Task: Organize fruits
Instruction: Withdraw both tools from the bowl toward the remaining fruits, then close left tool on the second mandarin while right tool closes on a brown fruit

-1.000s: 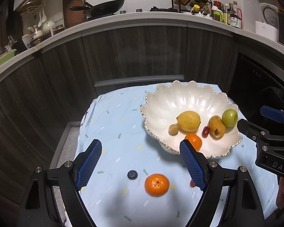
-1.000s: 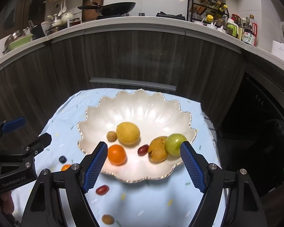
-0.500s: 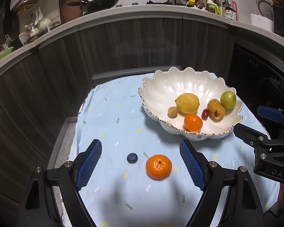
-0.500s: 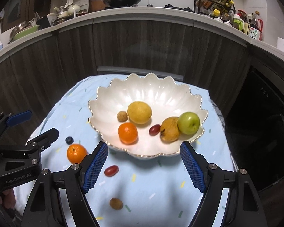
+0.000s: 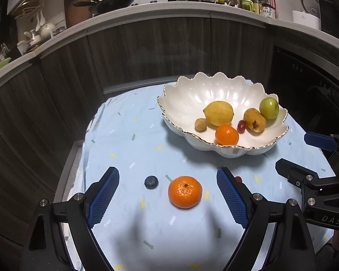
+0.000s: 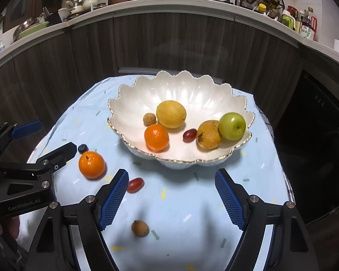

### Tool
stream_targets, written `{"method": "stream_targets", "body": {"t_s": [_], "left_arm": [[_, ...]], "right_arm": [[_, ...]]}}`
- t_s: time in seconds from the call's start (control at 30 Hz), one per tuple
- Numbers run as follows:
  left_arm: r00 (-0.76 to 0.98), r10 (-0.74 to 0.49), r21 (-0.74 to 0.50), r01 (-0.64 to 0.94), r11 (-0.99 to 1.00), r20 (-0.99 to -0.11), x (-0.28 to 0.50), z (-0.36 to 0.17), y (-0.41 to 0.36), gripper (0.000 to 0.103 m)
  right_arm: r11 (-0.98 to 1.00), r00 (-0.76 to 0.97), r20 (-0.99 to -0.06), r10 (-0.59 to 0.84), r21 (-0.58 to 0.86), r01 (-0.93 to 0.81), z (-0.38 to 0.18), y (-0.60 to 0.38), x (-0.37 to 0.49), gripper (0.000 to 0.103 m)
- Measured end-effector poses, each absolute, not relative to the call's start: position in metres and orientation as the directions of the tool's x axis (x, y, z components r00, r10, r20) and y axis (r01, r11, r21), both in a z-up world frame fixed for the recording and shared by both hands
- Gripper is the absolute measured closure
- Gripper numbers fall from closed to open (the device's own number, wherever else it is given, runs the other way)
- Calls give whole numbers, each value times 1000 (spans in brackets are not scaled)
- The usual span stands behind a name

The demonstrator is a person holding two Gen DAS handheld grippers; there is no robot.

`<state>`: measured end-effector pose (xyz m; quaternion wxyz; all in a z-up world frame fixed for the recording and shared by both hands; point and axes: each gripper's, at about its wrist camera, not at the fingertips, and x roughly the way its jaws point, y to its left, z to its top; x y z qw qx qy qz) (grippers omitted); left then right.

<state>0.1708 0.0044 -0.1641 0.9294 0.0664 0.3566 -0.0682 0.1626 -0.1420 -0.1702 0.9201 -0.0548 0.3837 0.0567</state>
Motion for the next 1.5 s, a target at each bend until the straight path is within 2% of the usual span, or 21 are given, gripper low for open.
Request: {"method": "stream_targets", "body": {"t_s": [0.53, 1.13, 1.4, 1.5], "left_arm": [[704, -107, 61, 210, 976, -702, 175, -193, 3, 16], [666, -125, 73, 261, 962, -736, 187, -220, -5, 34], [643, -142, 56, 276, 959, -752, 194, -230, -8, 41], [636, -148, 49, 281, 958, -757, 195, -232, -9, 44]], "right_arm": [[982, 654, -751, 92, -39, -183, -196, -137, 152, 27], [969, 574, -805, 148, 3, -246, -229, -128, 143, 51], [965, 531, -830, 170, 31, -260, -244, -124, 146, 70], [963, 530, -829, 178, 37, -266, -246, -123, 147, 75]]}}
